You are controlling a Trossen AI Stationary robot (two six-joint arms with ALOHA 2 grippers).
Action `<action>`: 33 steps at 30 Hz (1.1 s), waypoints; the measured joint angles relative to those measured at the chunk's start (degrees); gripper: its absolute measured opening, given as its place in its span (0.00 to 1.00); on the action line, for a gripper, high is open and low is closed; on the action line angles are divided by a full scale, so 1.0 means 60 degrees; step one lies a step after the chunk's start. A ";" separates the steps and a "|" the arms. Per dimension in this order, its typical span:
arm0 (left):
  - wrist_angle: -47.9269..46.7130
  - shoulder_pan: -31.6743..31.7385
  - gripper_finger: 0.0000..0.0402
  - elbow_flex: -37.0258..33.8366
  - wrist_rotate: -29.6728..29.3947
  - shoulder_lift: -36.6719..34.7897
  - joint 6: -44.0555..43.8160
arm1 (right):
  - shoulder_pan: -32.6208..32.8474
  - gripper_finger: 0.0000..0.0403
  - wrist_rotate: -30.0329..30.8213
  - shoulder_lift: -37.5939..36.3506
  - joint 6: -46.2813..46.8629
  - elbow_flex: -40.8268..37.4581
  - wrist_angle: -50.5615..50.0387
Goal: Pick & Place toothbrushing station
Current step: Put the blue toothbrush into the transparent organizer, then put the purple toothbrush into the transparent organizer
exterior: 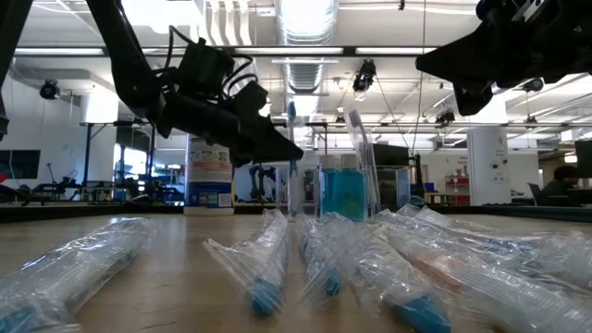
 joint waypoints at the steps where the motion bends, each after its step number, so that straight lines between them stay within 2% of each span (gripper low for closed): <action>1: -0.0025 0.0002 0.18 0.0000 -0.0004 0.0000 0.0001 | 0.0000 0.02 0.0002 0.0000 0.0031 0.0000 0.0003; 8: -0.0369 0.0035 0.39 -0.0018 0.0000 -0.0310 0.0161 | 0.0000 0.02 0.0002 0.0000 0.0063 -0.0011 -0.0001; 14: -0.1791 0.0038 0.51 -0.0029 -0.0100 -0.1470 0.1148 | 0.0000 0.02 0.0002 0.0000 0.0059 -0.0040 -0.0015; 22: -0.4124 0.0046 0.53 -0.0029 -0.0637 -0.3936 0.2107 | 0.0000 0.02 0.0006 0.0004 0.0059 -0.0069 -0.0055; 27: -0.5807 0.0044 0.53 -0.0025 -0.0629 -0.5911 0.2001 | 0.0000 0.02 0.0010 0.0004 0.0059 -0.0072 -0.0072; 30: -0.7277 -0.0023 0.52 -0.0065 -0.0250 -0.7219 0.1786 | 0.0000 0.02 0.0010 0.0004 0.0048 -0.0073 -0.0078; 33: -0.7756 -0.0259 0.49 -0.0642 -0.0102 -0.8537 0.1673 | 0.0000 0.02 0.0006 0.0004 0.0065 -0.0105 -0.0117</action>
